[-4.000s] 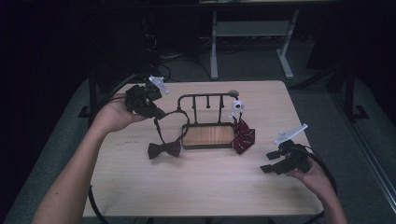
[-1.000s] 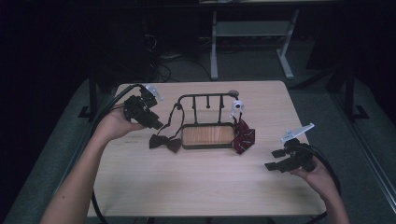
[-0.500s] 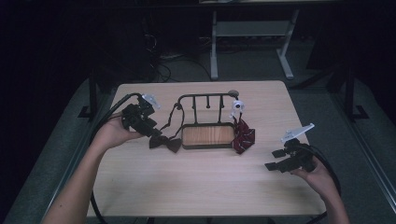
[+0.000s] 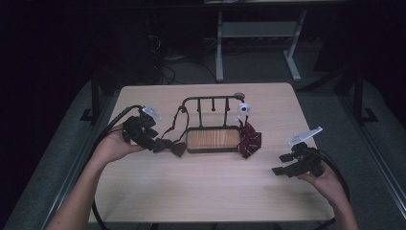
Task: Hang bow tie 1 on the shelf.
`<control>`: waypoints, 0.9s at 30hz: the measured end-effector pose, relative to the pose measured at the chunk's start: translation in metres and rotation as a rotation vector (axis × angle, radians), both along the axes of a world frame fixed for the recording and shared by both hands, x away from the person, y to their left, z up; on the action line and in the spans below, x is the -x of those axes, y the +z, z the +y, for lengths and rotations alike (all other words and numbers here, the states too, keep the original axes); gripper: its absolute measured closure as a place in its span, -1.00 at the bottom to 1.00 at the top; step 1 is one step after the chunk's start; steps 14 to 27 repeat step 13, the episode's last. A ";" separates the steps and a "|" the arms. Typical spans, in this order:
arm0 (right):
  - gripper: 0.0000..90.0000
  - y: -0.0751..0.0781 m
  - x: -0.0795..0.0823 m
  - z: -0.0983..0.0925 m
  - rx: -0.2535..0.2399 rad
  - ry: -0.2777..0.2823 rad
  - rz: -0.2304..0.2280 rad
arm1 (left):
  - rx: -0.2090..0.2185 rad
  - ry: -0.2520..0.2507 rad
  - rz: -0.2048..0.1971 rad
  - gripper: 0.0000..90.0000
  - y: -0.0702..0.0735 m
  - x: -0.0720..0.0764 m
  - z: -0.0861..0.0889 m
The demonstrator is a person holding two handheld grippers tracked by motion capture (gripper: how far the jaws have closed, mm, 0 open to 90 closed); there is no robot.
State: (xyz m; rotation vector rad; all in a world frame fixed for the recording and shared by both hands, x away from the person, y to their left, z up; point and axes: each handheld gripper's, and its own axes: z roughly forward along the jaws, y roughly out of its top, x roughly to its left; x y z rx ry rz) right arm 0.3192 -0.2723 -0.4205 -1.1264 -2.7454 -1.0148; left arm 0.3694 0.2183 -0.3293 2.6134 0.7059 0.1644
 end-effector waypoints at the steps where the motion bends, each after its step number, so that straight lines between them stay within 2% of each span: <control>1: -0.31 0.000 0.000 0.000 0.000 0.000 0.001 | -0.004 0.001 0.000 -0.08 -0.001 0.001 0.001; 13: -0.31 -0.001 0.000 0.000 0.000 0.001 0.002 | 0.016 0.008 0.000 -0.17 -0.021 0.016 0.008; 27: -0.31 -0.001 0.000 0.000 0.000 0.001 0.002 | 0.016 0.008 0.000 -0.17 -0.021 0.016 0.008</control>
